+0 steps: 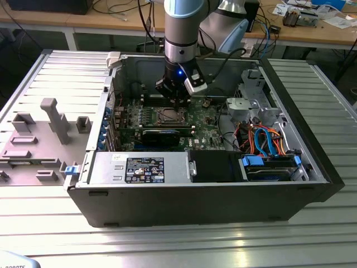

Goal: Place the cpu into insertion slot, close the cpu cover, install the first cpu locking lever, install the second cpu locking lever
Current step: 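Install the first cpu locking lever, then install the second cpu locking lever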

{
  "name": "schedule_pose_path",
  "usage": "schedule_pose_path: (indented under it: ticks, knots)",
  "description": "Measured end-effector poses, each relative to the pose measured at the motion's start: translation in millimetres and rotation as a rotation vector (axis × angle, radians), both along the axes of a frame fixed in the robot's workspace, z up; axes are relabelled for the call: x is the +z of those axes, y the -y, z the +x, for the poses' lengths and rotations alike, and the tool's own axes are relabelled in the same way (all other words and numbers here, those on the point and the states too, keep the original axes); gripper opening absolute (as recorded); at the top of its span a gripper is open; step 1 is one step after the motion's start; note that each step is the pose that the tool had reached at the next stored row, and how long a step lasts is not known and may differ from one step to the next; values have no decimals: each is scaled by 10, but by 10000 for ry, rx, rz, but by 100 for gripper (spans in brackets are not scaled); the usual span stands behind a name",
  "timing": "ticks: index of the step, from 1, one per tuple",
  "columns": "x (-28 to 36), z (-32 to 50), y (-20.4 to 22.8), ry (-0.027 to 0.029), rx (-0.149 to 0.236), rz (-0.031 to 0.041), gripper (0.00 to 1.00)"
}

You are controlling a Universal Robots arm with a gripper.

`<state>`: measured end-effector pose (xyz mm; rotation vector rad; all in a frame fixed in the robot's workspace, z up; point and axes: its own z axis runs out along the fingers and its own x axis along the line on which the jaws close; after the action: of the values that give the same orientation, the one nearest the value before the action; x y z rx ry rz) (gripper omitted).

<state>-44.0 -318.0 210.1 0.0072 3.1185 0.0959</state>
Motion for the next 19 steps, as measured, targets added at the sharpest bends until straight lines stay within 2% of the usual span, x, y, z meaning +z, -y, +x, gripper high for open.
schedule_pose_path:
  ticks: [4,10,15,19]
  knots:
    - [-1,0,36,0,0,0,11]
    - [-2,0,63,0,0,-1,11]
    - [-2,0,135,0,0,1,11]
    - [13,1,138,0,0,-1,11]
